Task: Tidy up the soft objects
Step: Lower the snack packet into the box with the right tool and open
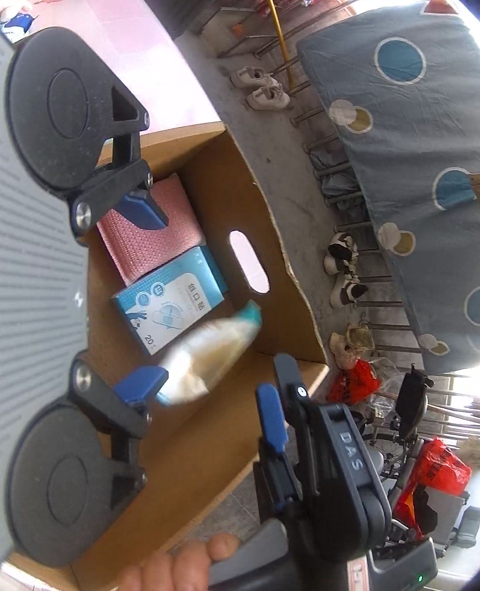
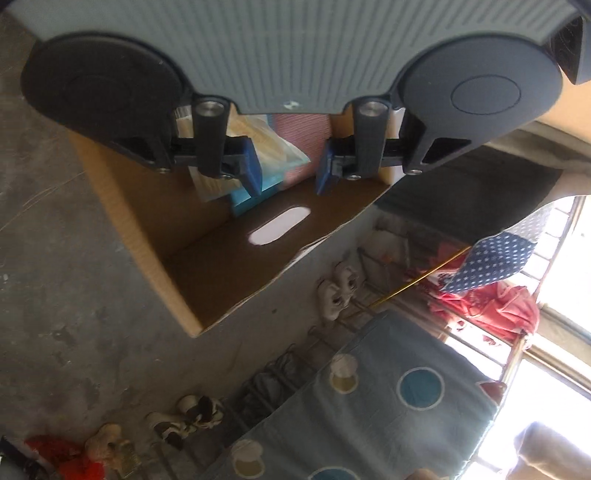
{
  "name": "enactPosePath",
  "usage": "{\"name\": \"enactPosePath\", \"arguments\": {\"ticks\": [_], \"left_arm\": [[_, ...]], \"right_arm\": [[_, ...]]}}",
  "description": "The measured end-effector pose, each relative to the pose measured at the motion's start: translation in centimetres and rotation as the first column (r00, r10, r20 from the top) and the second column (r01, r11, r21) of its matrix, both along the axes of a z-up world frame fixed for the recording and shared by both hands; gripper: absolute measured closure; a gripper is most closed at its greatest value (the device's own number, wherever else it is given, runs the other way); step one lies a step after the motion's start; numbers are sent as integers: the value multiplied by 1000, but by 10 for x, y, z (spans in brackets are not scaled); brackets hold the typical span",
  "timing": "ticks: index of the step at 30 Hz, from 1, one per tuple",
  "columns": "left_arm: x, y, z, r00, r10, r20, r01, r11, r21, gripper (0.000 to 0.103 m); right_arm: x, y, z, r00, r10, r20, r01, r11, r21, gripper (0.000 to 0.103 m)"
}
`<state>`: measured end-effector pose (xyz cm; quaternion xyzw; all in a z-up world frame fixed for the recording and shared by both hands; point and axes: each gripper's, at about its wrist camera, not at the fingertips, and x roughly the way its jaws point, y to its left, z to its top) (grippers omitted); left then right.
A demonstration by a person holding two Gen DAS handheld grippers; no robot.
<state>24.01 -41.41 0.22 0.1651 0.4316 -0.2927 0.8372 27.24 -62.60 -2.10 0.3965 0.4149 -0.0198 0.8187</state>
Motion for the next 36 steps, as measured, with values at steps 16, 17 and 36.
{"name": "enactPosePath", "arguments": {"ticks": [16,17,36], "left_arm": [[-10,113,49,992,111,62,-110,994,-24,21],[-14,124,51,990,126,59,-124,992,-33,21],[-58,294,30,942,335,21,-333,940,-74,21]], "right_arm": [[-29,29,10,1000,6,22,-3,989,-150,70],[-30,34,14,1000,8,10,-6,979,-205,70],[38,95,-53,965,17,-262,-198,703,-684,76]]}}
